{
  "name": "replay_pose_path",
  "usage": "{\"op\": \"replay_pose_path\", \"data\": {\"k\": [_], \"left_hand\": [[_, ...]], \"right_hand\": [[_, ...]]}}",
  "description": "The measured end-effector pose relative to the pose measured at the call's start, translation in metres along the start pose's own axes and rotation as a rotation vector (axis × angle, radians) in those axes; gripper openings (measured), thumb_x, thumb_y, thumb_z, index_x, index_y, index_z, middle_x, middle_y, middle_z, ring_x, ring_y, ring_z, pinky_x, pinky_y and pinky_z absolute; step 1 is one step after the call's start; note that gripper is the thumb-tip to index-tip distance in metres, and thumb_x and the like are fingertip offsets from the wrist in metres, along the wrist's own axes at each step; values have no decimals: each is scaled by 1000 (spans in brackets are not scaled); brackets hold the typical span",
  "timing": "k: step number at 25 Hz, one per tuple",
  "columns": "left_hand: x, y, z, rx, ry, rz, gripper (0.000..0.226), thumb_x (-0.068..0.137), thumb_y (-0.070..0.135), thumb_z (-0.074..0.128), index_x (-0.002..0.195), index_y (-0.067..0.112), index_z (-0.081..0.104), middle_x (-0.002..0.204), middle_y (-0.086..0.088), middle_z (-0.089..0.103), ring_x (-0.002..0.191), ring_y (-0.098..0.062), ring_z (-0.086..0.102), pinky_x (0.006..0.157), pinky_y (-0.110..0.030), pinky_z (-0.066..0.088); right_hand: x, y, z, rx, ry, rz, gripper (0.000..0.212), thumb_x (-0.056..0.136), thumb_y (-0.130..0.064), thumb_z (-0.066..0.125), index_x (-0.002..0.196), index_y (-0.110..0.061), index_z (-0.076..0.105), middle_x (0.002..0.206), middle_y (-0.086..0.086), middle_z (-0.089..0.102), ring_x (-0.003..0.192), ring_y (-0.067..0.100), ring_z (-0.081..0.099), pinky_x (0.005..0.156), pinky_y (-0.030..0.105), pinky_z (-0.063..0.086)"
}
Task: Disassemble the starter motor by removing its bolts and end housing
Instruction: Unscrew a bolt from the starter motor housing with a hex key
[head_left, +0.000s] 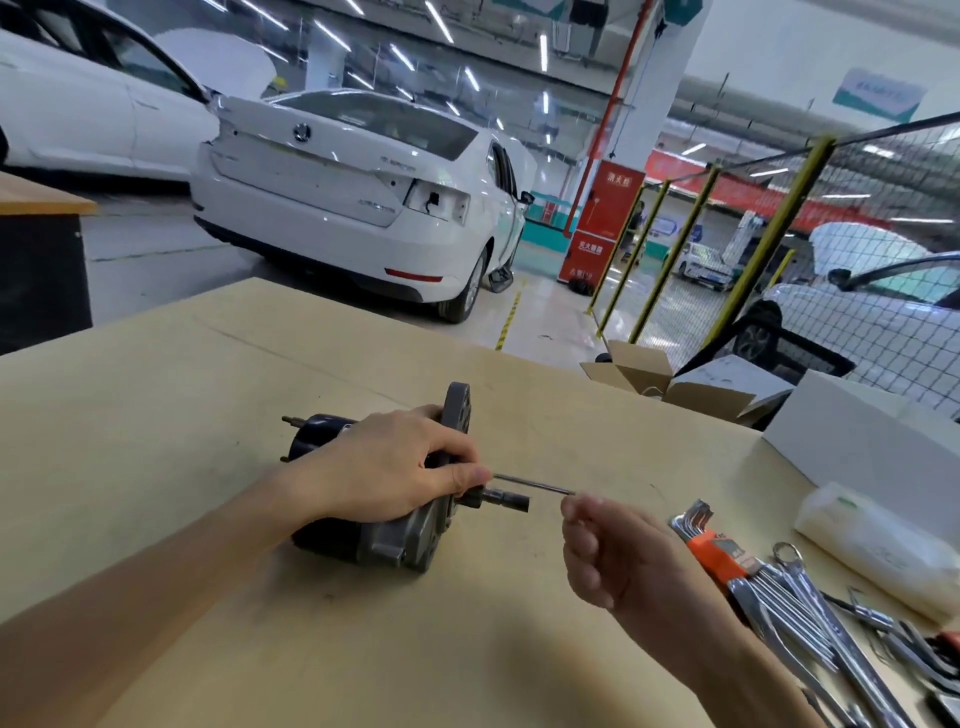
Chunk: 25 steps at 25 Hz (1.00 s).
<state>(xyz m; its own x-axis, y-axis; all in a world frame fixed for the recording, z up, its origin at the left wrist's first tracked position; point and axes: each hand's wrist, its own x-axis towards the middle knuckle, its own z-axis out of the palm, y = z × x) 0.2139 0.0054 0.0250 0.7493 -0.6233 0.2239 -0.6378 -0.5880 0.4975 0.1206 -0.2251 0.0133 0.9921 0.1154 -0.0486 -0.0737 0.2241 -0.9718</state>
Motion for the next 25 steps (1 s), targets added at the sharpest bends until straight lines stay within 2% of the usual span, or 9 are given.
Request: {"op": "replay_pose_path", "data": {"k": [4, 6, 8, 11, 14, 16, 18, 21, 25], "left_hand": [[1, -6, -4, 0, -37, -7, 25, 90, 67, 49, 82, 49, 65, 87, 22, 57, 83, 5, 53, 66, -16, 33], [-2, -10, -6, -39, -60, 3, 32, 86, 71, 46, 85, 46, 66, 89, 29, 55, 83, 4, 54, 69, -18, 36], [-5, -11, -7, -65, -73, 18, 37, 83, 74, 44, 87, 45, 67, 93, 29, 53, 86, 2, 55, 75, -21, 41], [-9, -9, -9, -55, -101, 31, 34, 84, 73, 42, 89, 49, 67, 98, 30, 50, 92, 3, 55, 86, -20, 43], [-10, -6, -9, -59, -77, 27, 33, 85, 69, 43, 87, 46, 67, 95, 28, 50, 89, 2, 55, 84, -23, 44], [-11, -5, -9, -52, -67, 21, 34, 83, 71, 41, 87, 48, 65, 95, 29, 49, 88, 1, 54, 84, -26, 45], [-12, -4, -8, -46, -64, 19, 32, 84, 71, 41, 88, 49, 64, 97, 31, 48, 89, 3, 54, 87, -30, 46], [-12, -4, -8, -20, -62, 15, 26, 89, 68, 43, 86, 50, 63, 98, 32, 47, 90, 5, 52, 89, -37, 47], [-13, -3, -8, -12, -63, 18, 31, 82, 74, 37, 84, 53, 61, 98, 34, 46, 89, 6, 52, 89, -39, 47]], "right_hand": [[0, 8, -7, -434, -10, -217, 24, 96, -21, 51, 86, -3, 63, 65, 7, 59, 56, 16, 55, 52, 24, 45], [3, 15, -10, -742, 55, -407, 20, 97, -20, 50, 87, -12, 66, 72, 4, 69, 64, 12, 61, 61, 24, 49], [4, 20, -15, -966, 130, -578, 18, 97, -23, 52, 90, -25, 68, 82, -8, 72, 72, 9, 64, 68, 23, 51], [7, 25, -15, -1074, 223, -736, 16, 97, -26, 53, 99, -28, 69, 89, -15, 70, 79, 13, 65, 70, 25, 51], [6, 26, -3, -927, 275, -595, 15, 92, -42, 56, 101, -36, 67, 85, -10, 69, 74, 16, 66, 64, 29, 54], [3, 23, 4, -818, 288, -421, 36, 83, -64, 61, 93, -30, 65, 73, -4, 65, 61, 12, 62, 54, 30, 51], [1, 21, 6, -627, 301, -194, 58, 77, -72, 60, 70, -15, 54, 54, 4, 45, 45, 18, 46, 42, 26, 38], [-1, 20, 12, -257, 254, 56, 54, 78, -57, 61, 54, -14, 40, 53, 6, 16, 41, 17, 21, 40, 24, 17], [2, 21, 19, -46, 201, 139, 46, 88, -46, 56, 56, -16, 43, 54, 0, 15, 42, 13, 15, 42, 25, 10]]}}
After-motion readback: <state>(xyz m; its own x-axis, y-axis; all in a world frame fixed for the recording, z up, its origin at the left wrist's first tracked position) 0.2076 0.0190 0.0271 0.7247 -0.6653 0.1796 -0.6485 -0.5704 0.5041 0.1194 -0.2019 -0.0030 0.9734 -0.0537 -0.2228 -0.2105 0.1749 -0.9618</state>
